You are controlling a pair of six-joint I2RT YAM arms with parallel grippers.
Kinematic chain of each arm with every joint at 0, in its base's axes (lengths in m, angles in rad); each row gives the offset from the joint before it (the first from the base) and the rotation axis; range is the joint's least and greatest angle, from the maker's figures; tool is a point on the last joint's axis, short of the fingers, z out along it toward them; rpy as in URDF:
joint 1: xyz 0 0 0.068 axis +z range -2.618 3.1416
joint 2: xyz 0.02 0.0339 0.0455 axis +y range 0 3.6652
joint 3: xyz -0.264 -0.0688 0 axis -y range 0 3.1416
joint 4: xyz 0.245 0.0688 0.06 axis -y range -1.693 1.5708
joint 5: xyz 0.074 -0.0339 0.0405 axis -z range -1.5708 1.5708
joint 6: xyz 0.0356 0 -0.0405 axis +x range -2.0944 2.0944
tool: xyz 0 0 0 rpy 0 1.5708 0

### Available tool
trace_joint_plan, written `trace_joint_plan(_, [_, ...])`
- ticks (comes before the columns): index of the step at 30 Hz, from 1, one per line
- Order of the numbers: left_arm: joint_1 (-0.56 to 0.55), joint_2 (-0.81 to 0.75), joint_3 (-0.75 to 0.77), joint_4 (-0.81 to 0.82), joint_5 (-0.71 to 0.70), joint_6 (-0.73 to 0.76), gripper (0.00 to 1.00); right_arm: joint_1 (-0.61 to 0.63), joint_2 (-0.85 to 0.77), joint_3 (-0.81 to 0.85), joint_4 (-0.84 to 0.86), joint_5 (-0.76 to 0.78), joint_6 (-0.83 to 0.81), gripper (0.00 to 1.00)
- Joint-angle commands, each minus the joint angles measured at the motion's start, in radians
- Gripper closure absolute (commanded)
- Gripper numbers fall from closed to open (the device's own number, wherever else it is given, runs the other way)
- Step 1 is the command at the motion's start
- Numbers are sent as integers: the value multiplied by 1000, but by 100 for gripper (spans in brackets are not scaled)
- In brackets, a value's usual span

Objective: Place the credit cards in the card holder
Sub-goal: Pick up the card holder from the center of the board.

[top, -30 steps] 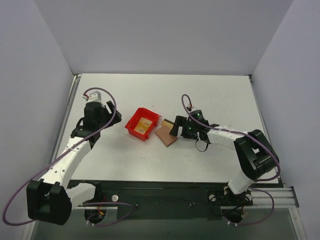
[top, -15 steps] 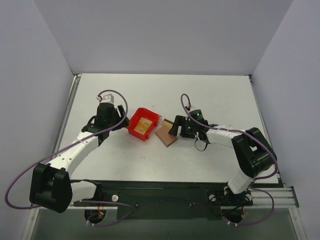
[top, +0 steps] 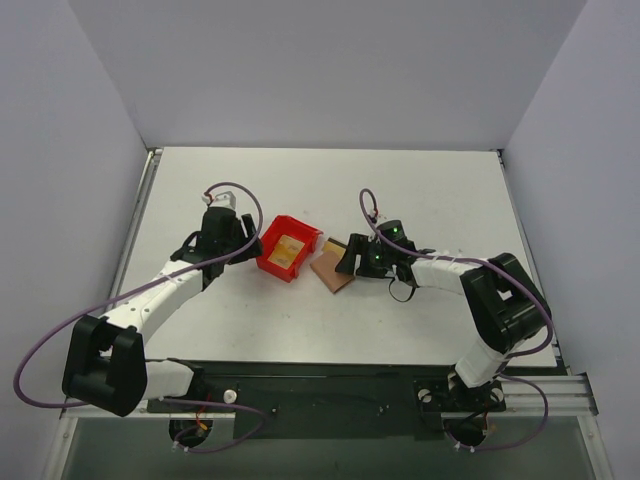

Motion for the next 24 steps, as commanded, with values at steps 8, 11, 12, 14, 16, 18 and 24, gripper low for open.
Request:
trace_joint_plan(8, [-5,-6,11,35,-8,12,27,12,29,-35,-15,-33,10,41])
trace_joint_plan(11, [-5,-11,9,29,-15,12,27,18,38,-34,-10,-41,15,47])
trace_joint_plan(12, [-5,-14,9,29,-16,12,27,18,43,-34,-12,-43,18,48])
trace_joint_plan(14, [-5,-21,6,29,-19,10,27,20,49,-34,-12,-38,27,52])
trace_joint_plan(16, [-5,-23,5,27,-24,10,27,20,49,-39,-4,-36,38,56])
trace_joint_plan(18, [-5,-27,5,21,-27,9,27,22,50,-42,-3,-33,41,65])
trace_joint_plan(24, [-5,-31,6,15,-31,7,28,20,49,-43,-1,-32,50,91])
